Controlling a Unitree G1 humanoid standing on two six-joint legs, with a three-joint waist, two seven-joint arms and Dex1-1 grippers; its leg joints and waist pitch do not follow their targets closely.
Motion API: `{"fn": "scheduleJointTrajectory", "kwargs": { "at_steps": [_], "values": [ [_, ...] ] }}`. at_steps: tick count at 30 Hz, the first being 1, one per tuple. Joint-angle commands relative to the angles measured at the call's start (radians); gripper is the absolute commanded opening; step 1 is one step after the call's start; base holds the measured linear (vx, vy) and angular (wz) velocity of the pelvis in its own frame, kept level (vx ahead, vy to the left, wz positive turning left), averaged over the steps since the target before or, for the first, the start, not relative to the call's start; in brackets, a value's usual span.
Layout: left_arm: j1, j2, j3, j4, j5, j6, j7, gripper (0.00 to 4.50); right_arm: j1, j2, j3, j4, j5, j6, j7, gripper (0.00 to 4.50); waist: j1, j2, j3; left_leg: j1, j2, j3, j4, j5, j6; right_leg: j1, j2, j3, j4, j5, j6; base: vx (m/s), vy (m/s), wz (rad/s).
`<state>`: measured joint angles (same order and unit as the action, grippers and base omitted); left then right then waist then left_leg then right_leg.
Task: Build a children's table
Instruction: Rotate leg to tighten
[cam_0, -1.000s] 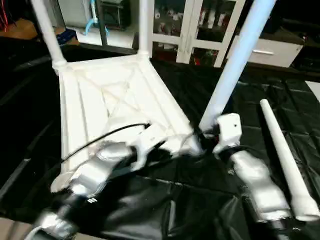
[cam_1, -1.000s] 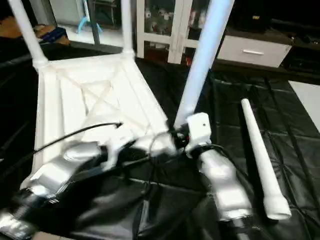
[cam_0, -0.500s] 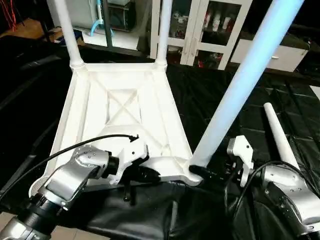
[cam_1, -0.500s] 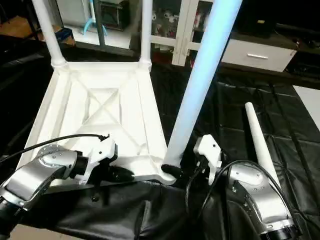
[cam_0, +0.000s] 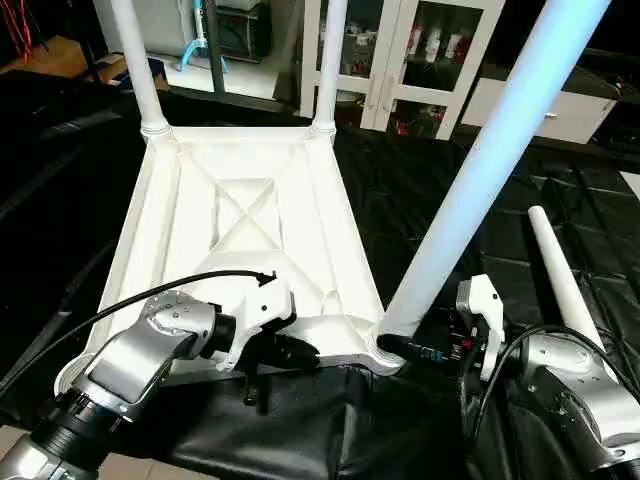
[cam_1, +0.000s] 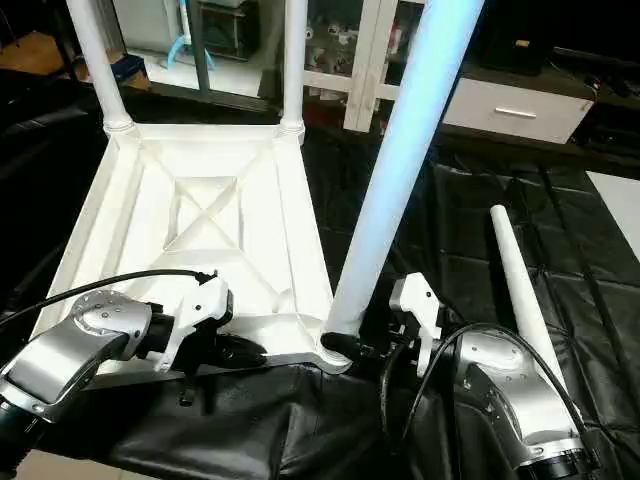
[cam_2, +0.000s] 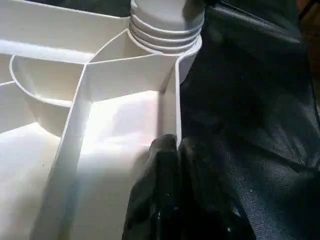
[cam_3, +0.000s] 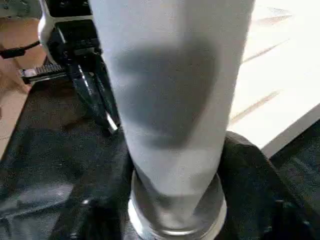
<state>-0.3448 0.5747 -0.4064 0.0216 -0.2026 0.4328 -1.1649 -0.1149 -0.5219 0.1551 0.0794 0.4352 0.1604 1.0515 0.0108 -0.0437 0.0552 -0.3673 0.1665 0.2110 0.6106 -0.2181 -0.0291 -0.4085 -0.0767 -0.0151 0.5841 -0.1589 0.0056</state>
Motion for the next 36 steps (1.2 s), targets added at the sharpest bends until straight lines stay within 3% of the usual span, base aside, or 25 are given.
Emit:
{"fn": "scheduleJointTrajectory", "kwargs": {
  "at_steps": [1, 6, 8, 10, 11, 13, 15, 17, 18, 19, 21, 23, 25, 27, 28, 30, 31, 33, 35, 36],
  "values": [
    [0.013, 0.013, -0.034, -0.033, -0.021, 0.010, -0.074, 0.00, 0.003, -0.021, -0.063, 0.017, 0.013, 0.011, -0.015, 2.12, -0.001, 0.006, -0.051, 0.019, 0.066, -0.032, -0.088, -0.195, 0.040, 0.034, -0.056, 0.030, -0.052, -0.214, -0.248, 0.000, 0.000, 0.00],
    [0.016, 0.012, -0.033, -0.036, -0.021, 0.021, -0.069, 0.00, -0.001, 0.000, -0.087, 0.033, 0.010, 0.019, -0.060, 1.98, -0.001, 0.005, -0.052, 0.018, 0.065, -0.031, -0.086, -0.183, 0.044, 0.034, -0.055, 0.030, -0.050, -0.197, -0.254, 0.000, 0.000, 0.00],
    [0.008, -0.009, -0.029, -0.021, -0.005, 0.045, -0.022, 0.00, -0.028, 0.026, -0.099, 0.090, -0.056, -0.005, -0.175, 1.97, -0.004, 0.006, -0.054, 0.018, 0.066, -0.031, -0.086, -0.181, 0.040, 0.033, -0.056, 0.030, -0.049, -0.200, -0.256, 0.000, 0.000, 0.00],
    [-0.007, -0.046, -0.019, 0.001, 0.011, 0.090, 0.050, 0.00, -0.057, 0.058, -0.112, 0.150, -0.128, -0.015, -0.323, 1.95, -0.012, 0.004, -0.049, 0.016, 0.063, -0.033, -0.090, -0.226, 0.006, 0.029, -0.055, 0.029, -0.057, -0.279, -0.242, 0.000, 0.000, 0.00],
    [-0.017, -0.070, -0.012, 0.016, 0.024, 0.110, 0.097, 0.00, -0.071, 0.085, -0.131, 0.171, -0.142, -0.002, -0.408, 1.94, -0.015, 0.003, -0.048, 0.015, 0.062, -0.035, -0.092, -0.243, -0.003, 0.031, -0.055, 0.028, -0.060, -0.312, -0.231, 0.000, 0.000, 0.00],
    [-0.064, -0.199, 0.047, 0.095, 0.058, 0.202, 0.314, 0.00, -0.090, 0.174, -0.178, 0.190, -0.187, 0.068, -0.671, 1.92, -0.026, -0.001, -0.052, 0.015, 0.059, -0.041, -0.090, -0.274, -0.039, 0.027, -0.057, 0.028, -0.064, -0.386, -0.198, 0.000, 0.000, 0.00],
    [-0.099, -0.307, 0.106, 0.162, 0.069, 0.219, 0.479, 0.00, -0.093, 0.239, -0.185, 0.178, -0.245, 0.111, -0.843, 1.91, -0.034, -0.005, -0.053, 0.015, 0.057, -0.041, -0.088, -0.288, -0.053, 0.023, -0.055, 0.028, -0.072, -0.413, -0.180, 0.000, 0.000, 0.00],
    [-0.122, -0.369, 0.136, 0.203, 0.075, 0.195, 0.569, 0.00, -0.098, 0.291, -0.185, 0.174, -0.287, 0.117, -0.951, 1.91, -0.034, -0.006, -0.054, 0.013, 0.055, -0.041, -0.087, -0.290, -0.054, 0.021, -0.053, 0.028, -0.076, -0.423, -0.157, 0.000, 0.000, 0.00],
    [-0.122, -0.369, 0.136, 0.203, 0.075, 0.195, 0.569, 0.00, -0.098, 0.291, -0.185, 0.174, -0.287, 0.117, -0.951, 1.90, -0.032, -0.010, -0.057, 0.014, 0.051, -0.039, -0.084, -0.291, -0.042, 0.019, -0.053, 0.028, -0.079, -0.431, -0.139, 0.000, 0.000, 0.00],
    [-0.131, -0.386, 0.142, 0.218, 0.080, 0.183, 0.594, 0.00, -0.103, 0.312, -0.185, 0.175, -0.298, 0.115, -0.987, 1.90, -0.029, -0.007, -0.058, 0.009, 0.051, -0.040, -0.084, -0.282, -0.024, 0.024, -0.054, 0.029, -0.078, -0.423, -0.126, 0.000, 0.000, 0.00],
    [-0.159, -0.448, 0.139, 0.263, 0.103, 0.134, 0.669, 0.00, -0.138, 0.401, -0.149, 0.200, -0.355, 0.092, -1.096, 1.90, -0.032, -0.006, -0.058, 0.009, 0.050, -0.037, -0.083, -0.266, -0.016, 0.015, -0.051, 0.030, -0.081, -0.400, -0.125, 0.000, 0.000, 0.00],
    [-0.171, -0.486, 0.136, 0.270, 0.105, 0.135, 0.685, 0.00, -0.171, 0.443, -0.102, 0.227, -0.381, 0.080, -1.119, 1.90, -0.036, -0.003, -0.061, 0.007, 0.049, -0.039, -0.084, -0.258, -0.022, 0.018, -0.049, 0.027, -0.077, -0.384, -0.129, 0.000, 0.000, 0.00],
    [-0.173, -0.481, 0.118, 0.263, 0.127, 0.141, 0.674, 0.00, -0.185, 0.451, -0.092, 0.234, -0.370, 0.056, -1.099, 1.90, -0.033, -0.001, -0.062, 0.003, 0.050, -0.040, -0.085, -0.251, -0.012, 0.025, -0.049, 0.026, -0.072, -0.339, -0.127, 0.000, 0.000, 0.00],
    [-0.167, -0.469, 0.116, 0.257, 0.132, 0.155, 0.659, 0.00, -0.177, 0.460, -0.108, 0.213, -0.307, 0.022, -1.027, 1.90, -0.032, 0.002, -0.062, 0.006, 0.051, -0.038, -0.085, -0.252, 0.000, 0.024, -0.049, 0.027, -0.070, -0.308, -0.132, 0.000, 0.000, 0.00],
    [-0.162, -0.454, 0.105, 0.253, 0.137, 0.153, 0.651, 0.00, -0.166, 0.459, -0.102, 0.184, -0.275, 0.006, -0.967, 2.45, -0.030, 0.001, -0.063, 0.006, 0.052, -0.037, -0.084, -0.243, 0.010, 0.025, -0.049, 0.027, -0.068, -0.281, -0.141, 0.000, 0.000, 0.00],
    [-0.144, -0.408, 0.074, 0.226, 0.135, 0.159, 0.601, 0.00, -0.132, 0.419, -0.064, 0.105, -0.258, -0.029, -0.860, 2.59, -0.026, 0.001, -0.064, 0.001, 0.054, -0.037, -0.083, -0.207, 0.024, 0.033, -0.051, 0.027, -0.061, -0.231, -0.154, 0.000, 0.000, 0.00],
    [-0.134, -0.389, 0.065, 0.213, 0.130, 0.155, 0.574, 0.00, -0.122, 0.405, -0.066, 0.083, -0.250, -0.025, -0.840, 2.66, -0.023, 0.002, -0.063, 0.003, 0.055, -0.034, -0.080, -0.193, 0.040, 0.029, -0.051, 0.028, -0.059, -0.200, -0.167, 0.000, 0.000, 0.00],
    [-0.113, -0.344, 0.041, 0.185, 0.122, 0.152, 0.512, 0.00, -0.104, 0.379, -0.083, 0.049, -0.230, -0.018, -0.811, 2.80, -0.030, -0.001, -0.063, -0.014, 0.054, -0.041, -0.084, -0.170, 0.052, 0.044, -0.054, 0.026, -0.053, -0.198, -0.170, 0.000, 0.000, 0.00],
    [-0.074, -0.273, 0.001, 0.140, 0.112, 0.104, 0.394, 0.00, -0.100, 0.334, -0.111, 0.027, -0.227, -0.023, -0.777, 3.06, -0.028, 0.001, -0.062, -0.001, 0.058, -0.041, -0.083, -0.187, 0.047, 0.032, -0.054, 0.026, -0.060, -0.239, -0.171, 0.000, 0.000, 0.00],
    [-0.050, -0.233, -0.019, 0.113, 0.110, 0.068, 0.332, 0.00, -0.098, 0.305, -0.118, 0.012, -0.197, -0.006, -0.716, 3.12, -0.028, 0.003, -0.062, 0.003, 0.058, -0.040, -0.082, -0.186, 0.042, 0.032, -0.053, 0.028, -0.055, -0.229, -0.183, 0.000, 0.000, 0.00]
  ]
}}
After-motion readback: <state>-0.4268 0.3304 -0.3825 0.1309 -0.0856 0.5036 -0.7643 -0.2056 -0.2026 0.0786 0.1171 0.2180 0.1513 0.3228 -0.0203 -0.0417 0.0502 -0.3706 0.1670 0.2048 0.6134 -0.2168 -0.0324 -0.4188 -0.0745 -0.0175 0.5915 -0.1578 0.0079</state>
